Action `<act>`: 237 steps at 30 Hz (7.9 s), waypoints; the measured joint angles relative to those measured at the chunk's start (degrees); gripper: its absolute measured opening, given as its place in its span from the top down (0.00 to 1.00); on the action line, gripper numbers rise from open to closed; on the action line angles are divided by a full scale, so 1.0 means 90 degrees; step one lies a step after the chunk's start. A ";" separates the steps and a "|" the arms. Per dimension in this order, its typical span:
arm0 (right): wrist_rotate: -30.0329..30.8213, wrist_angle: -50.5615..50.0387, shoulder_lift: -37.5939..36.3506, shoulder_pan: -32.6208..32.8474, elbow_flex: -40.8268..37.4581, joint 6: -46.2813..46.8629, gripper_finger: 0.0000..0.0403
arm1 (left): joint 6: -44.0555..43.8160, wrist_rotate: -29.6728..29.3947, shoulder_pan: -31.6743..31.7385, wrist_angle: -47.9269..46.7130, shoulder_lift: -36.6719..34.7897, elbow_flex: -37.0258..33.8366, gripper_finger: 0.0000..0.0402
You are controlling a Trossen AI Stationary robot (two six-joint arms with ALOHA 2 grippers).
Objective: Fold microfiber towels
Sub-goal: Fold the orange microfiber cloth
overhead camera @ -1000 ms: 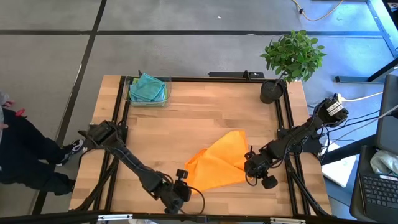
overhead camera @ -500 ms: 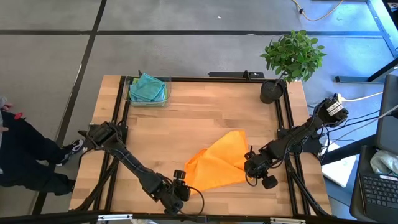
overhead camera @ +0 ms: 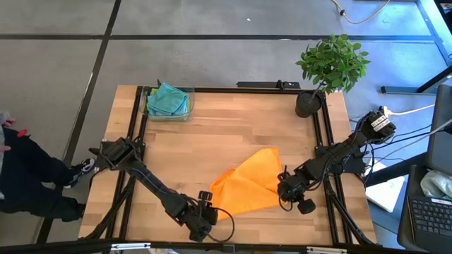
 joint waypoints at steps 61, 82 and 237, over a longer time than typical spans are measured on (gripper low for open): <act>0.8790 -0.1650 -0.3213 -0.0018 0.1687 -0.2797 0.98 | -0.2194 -0.4623 0.0112 -0.7285 -0.0066 0.3047 1.00; 0.4309 -0.1384 -0.4380 0.0546 0.2037 -0.2449 0.98 | -0.2384 -0.5349 -0.1528 -0.6985 -0.0232 0.5215 1.00; 0.1824 0.1344 0.0559 -0.4396 0.0770 -0.2603 0.70 | -0.3842 -0.2670 0.0636 -0.0504 0.0210 -0.0112 0.88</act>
